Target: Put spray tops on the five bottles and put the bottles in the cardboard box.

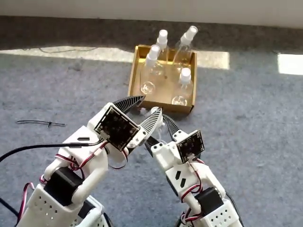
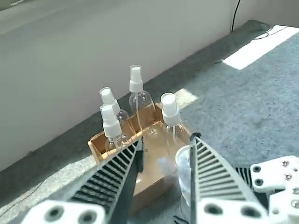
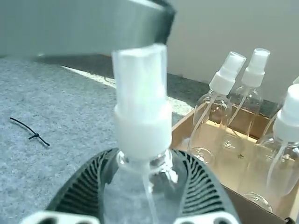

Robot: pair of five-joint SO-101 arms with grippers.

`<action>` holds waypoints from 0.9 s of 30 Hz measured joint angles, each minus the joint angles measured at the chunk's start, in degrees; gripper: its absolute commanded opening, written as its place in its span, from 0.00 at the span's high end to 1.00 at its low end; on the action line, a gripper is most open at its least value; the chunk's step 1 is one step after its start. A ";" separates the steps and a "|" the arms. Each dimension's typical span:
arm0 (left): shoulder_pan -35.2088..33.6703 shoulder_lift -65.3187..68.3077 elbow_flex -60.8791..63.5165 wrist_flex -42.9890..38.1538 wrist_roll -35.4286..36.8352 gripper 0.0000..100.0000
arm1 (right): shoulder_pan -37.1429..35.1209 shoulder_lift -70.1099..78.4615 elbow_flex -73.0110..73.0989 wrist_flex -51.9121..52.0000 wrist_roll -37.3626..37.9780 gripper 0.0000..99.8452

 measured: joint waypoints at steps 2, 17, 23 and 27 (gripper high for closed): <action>0.00 0.09 -1.14 0.88 0.00 0.84 | 0.00 -0.09 0.00 0.00 0.00 1.00; -13.01 0.26 -13.54 8.00 -0.35 0.84 | 4.57 -0.09 -0.70 -0.09 0.00 1.00; -28.40 0.44 -3.34 8.00 -0.35 0.84 | 5.36 5.80 -8.88 -0.09 0.00 1.00; -37.19 0.53 8.26 6.95 -0.35 0.84 | 5.27 19.34 -18.99 -0.09 0.00 1.00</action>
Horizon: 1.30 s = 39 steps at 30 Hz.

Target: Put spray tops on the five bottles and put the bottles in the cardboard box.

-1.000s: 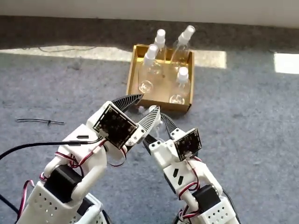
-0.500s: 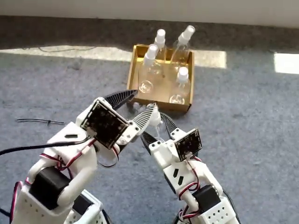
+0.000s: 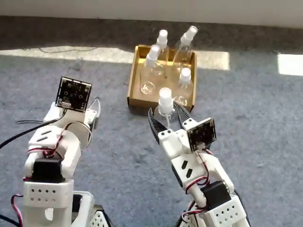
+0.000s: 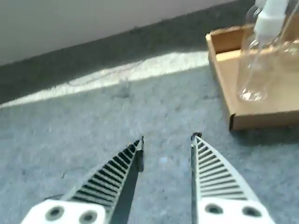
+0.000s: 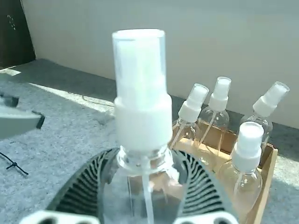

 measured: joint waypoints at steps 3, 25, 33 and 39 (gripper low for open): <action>-3.43 0.00 8.44 -3.87 0.00 0.84 | 0.18 13.36 -10.11 0.00 0.00 1.00; -4.31 0.00 24.97 -21.71 0.00 0.84 | -0.18 65.58 -36.48 -28.48 0.00 1.00; -4.31 0.00 24.97 -21.71 0.00 0.84 | 1.32 66.11 -18.29 -56.18 0.00 1.00; -4.31 0.00 24.97 -21.71 0.00 0.84 | 1.67 66.02 -17.93 -62.42 0.00 1.00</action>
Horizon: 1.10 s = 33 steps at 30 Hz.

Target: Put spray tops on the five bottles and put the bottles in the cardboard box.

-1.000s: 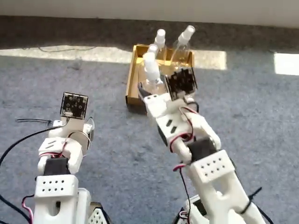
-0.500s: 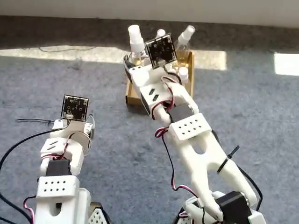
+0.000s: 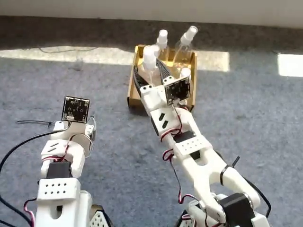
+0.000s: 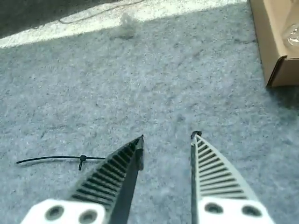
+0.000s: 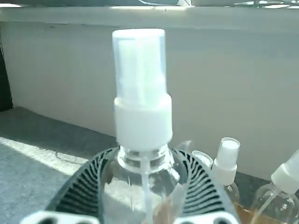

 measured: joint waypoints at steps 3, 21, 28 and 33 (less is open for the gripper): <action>0.00 0.00 0.00 0.00 0.00 0.84 | 0.09 0.88 0.00 -1.32 0.00 1.00; 0.00 0.00 0.00 0.00 0.00 0.84 | 3.34 18.46 0.00 -14.59 1.49 1.00; 0.00 0.00 0.00 0.00 0.00 0.84 | 3.96 21.01 -0.09 -16.00 1.67 1.00; 0.00 0.00 0.00 0.00 0.00 0.84 | 3.96 22.15 -0.18 -16.62 1.67 1.00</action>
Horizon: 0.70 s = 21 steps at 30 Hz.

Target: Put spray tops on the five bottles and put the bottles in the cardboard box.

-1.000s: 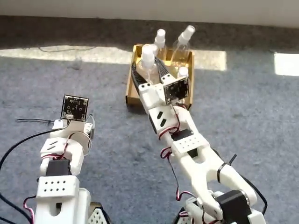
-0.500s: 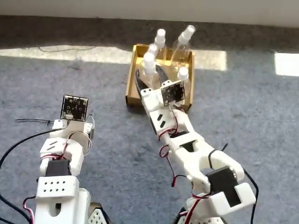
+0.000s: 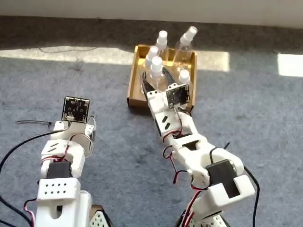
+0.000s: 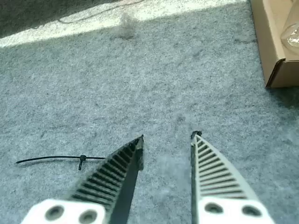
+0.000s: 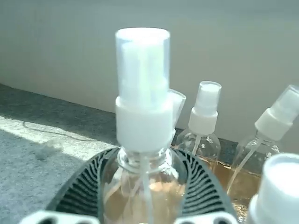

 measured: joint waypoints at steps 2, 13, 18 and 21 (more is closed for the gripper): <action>0.00 0.00 0.00 0.00 0.00 0.84 | 0.09 0.26 -0.09 -0.18 0.00 1.00; 0.00 0.00 0.00 0.00 0.00 0.84 | 0.18 2.81 -3.16 0.00 0.00 1.00; 0.00 0.00 0.00 0.00 0.00 0.84 | 0.44 2.81 -3.16 0.00 0.00 1.00; 0.00 0.00 0.00 0.00 0.00 0.84 | 0.70 2.81 -3.16 0.00 -0.09 1.00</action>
